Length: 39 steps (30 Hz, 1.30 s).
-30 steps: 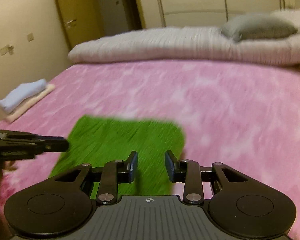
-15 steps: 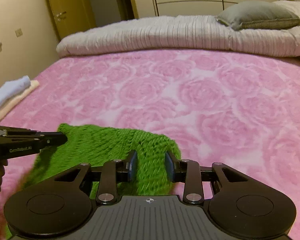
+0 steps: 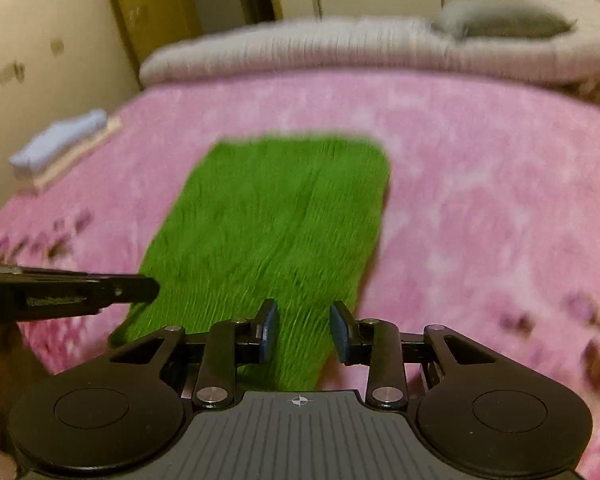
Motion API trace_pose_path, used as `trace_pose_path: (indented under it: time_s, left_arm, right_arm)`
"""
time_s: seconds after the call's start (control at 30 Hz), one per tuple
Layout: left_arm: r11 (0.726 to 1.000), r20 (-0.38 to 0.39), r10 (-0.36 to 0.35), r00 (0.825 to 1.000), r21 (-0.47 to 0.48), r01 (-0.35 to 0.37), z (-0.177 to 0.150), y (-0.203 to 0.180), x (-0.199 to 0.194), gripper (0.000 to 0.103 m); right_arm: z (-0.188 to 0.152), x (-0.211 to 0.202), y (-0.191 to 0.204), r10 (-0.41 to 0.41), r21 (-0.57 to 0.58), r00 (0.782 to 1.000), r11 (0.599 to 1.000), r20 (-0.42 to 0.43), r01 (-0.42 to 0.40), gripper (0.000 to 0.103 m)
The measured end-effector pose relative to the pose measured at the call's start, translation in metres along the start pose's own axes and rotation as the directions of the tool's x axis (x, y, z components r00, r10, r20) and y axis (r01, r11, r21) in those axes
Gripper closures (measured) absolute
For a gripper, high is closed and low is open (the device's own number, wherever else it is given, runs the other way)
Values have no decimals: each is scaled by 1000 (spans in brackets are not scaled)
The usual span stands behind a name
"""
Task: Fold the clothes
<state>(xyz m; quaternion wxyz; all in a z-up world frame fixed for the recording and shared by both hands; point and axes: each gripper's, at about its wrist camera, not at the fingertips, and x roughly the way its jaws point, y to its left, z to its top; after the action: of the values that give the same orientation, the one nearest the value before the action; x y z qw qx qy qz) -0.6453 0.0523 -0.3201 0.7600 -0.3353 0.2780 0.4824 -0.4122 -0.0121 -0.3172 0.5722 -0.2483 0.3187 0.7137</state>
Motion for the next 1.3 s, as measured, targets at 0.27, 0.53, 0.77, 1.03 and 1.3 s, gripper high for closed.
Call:
trace_pose_path:
  time_s: [0.27,0.53,0.77,1.03,1.3]
  left_arm:
    - [993,-11,115,993,7,-115,-6,-21,-50,83]
    - [990,-30,138,990,28,-137,-38,-46,-80,71]
    - [987,4,144,990,71,-144,-51,-63,-105,65]
    - [984,24,151,988,91,-153,-65,-69,-124,60]
    - [987,18,139,990,85,-140,-77,-64,-132,59]
  right_arm:
    - [-8,-38,15,-49,47,998,998,-28,50,54]
    - [-30,-70,23,-92,144,993,984,-79,102,49]
    - [-40,-97,27,-110,202,991,972,-76,124,49]
    - [-50,-107,43,-127,182,987,973,-95,143,48]
    - [-59,-107,57,-152,156,980,973,-128,171,48]
